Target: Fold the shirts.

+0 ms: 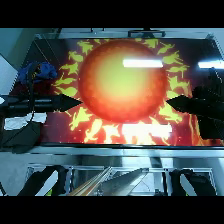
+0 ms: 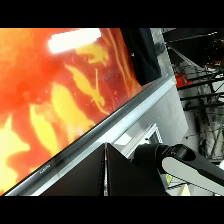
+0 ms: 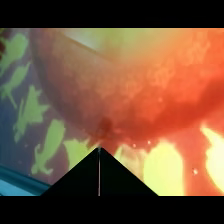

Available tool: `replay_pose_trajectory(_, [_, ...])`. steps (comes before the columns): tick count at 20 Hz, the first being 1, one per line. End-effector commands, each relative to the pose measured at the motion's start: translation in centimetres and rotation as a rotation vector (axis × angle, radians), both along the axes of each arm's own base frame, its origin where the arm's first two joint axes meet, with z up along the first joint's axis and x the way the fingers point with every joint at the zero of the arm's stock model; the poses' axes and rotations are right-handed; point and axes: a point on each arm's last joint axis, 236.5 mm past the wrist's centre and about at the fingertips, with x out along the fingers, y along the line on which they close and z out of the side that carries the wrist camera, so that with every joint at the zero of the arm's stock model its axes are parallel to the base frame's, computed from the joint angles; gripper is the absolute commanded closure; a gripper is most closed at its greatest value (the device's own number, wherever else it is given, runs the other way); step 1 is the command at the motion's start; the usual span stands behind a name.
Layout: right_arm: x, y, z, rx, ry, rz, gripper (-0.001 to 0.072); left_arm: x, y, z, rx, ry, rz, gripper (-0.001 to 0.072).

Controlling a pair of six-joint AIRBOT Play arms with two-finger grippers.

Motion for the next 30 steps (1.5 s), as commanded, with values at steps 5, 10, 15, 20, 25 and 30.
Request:
replay_pose_trajectory(5, [0.0,0.0,0.0,0.000,0.000,0.000,0.0693,0.0,0.0,0.0,0.000,-0.001,0.000,0.0683])
replay_pose_trajectory(10, [0.0,0.0,0.0,0.000,0.000,0.000,0.0692,0.0,0.0,0.0,0.000,-0.001,0.000,0.0683])
replay_pose_trajectory(15, [1.2,-0.6,0.5,-0.002,-0.040,-0.042,0.0693,0.1,0.0,0.1,-0.001,-0.005,0.005,0.0682])
replay_pose_trajectory(20, [1.3,-0.4,0.3,0.017,-0.028,-0.041,0.0692,4.5,1.7,0.7,0.007,-0.094,0.181,0.0692])
replay_pose_trajectory(25, [1.3,-0.3,0.3,0.017,-0.026,-0.039,0.0692,11.3,10.6,0.1,0.296,-0.233,0.402,0.0692])
replay_pose_trajectory(30, [1.3,-0.3,0.2,0.017,-0.023,-0.038,0.0692,18.1,21.8,1.5,0.427,-0.251,0.587,0.0111])
